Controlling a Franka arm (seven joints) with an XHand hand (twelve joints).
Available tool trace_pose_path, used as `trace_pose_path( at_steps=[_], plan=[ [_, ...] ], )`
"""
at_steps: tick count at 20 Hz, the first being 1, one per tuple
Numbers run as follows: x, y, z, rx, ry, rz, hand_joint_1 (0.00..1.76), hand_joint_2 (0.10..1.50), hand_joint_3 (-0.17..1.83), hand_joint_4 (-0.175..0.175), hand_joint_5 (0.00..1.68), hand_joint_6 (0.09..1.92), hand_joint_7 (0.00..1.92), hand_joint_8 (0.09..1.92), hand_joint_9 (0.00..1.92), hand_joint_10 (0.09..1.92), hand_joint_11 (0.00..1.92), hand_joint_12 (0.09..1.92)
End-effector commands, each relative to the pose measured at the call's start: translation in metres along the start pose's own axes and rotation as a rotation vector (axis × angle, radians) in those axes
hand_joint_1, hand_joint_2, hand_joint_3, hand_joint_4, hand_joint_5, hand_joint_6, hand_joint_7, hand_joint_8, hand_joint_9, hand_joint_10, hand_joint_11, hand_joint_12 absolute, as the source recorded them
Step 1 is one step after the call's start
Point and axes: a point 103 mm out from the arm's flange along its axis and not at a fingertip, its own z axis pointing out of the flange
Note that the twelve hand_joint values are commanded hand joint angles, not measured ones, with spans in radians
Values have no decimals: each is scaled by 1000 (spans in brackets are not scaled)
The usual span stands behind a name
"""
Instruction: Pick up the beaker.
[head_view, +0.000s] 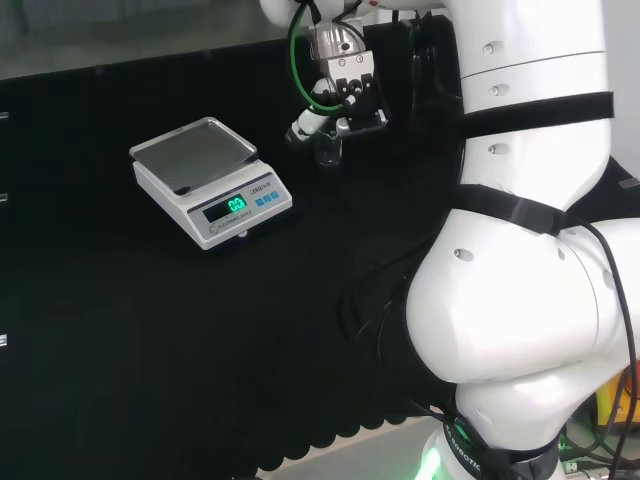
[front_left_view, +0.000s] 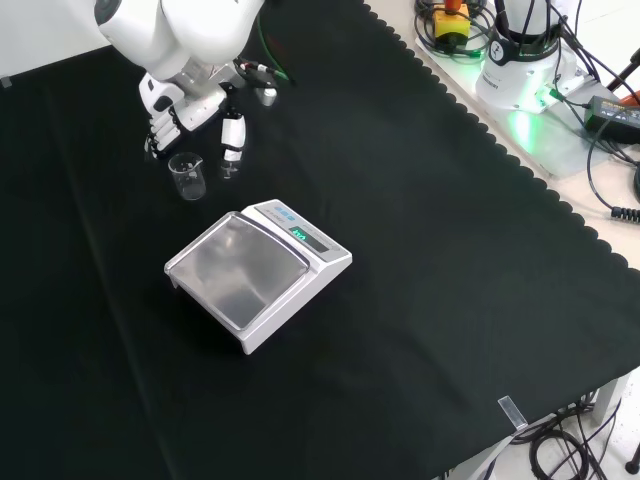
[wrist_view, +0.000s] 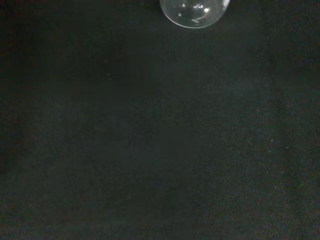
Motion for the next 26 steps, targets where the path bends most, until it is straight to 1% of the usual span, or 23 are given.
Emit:
trace_pose_path(
  at_steps=[1,4,6,9,11,12,13,15,17,20,21,23,24,26],
  plan=[
    [-18,20,11,27,-16,38,426,855,159,-97,150,87,0,485,0,265,0,1205],
    [-21,32,18,51,-8,43,481,857,151,-97,152,87,0,477,0,266,0,1199],
    [-20,39,22,62,-5,45,526,863,147,-97,153,87,0,480,0,345,0,1252],
    [-17,47,25,67,-2,48,589,872,152,-97,156,87,0,544,0,548,0,1393],
    [-13,49,25,60,-7,48,632,874,175,-97,176,87,40,659,39,775,13,1495],
    [-12,50,24,57,-11,48,651,871,189,-99,193,87,75,709,77,851,57,1510],
    [-10,51,24,61,-14,51,684,866,212,-104,254,87,179,752,197,878,172,1481],
    [-7,53,24,82,-29,53,759,841,283,-113,382,87,392,769,453,825,383,1392],
    [-4,54,24,86,-42,56,848,814,392,-128,499,87,608,732,744,707,619,1290],
    [-1,54,19,69,-49,68,988,795,533,-165,664,118,802,686,1093,525,1038,1041],
    [0,53,17,60,-52,69,1029,799,559,-170,703,149,844,682,1182,474,1178,941],
    [2,52,12,46,-50,68,1087,806,589,-175,745,237,912,671,1299,386,1367,788],
    [3,51,10,37,-55,67,1112,806,603,-175,753,307,954,672,1332,370,1433,733],
    [6,50,7,29,-54,65,1157,799,632,-175,745,477,1040,706,1364,404,1501,677]
  ],
)
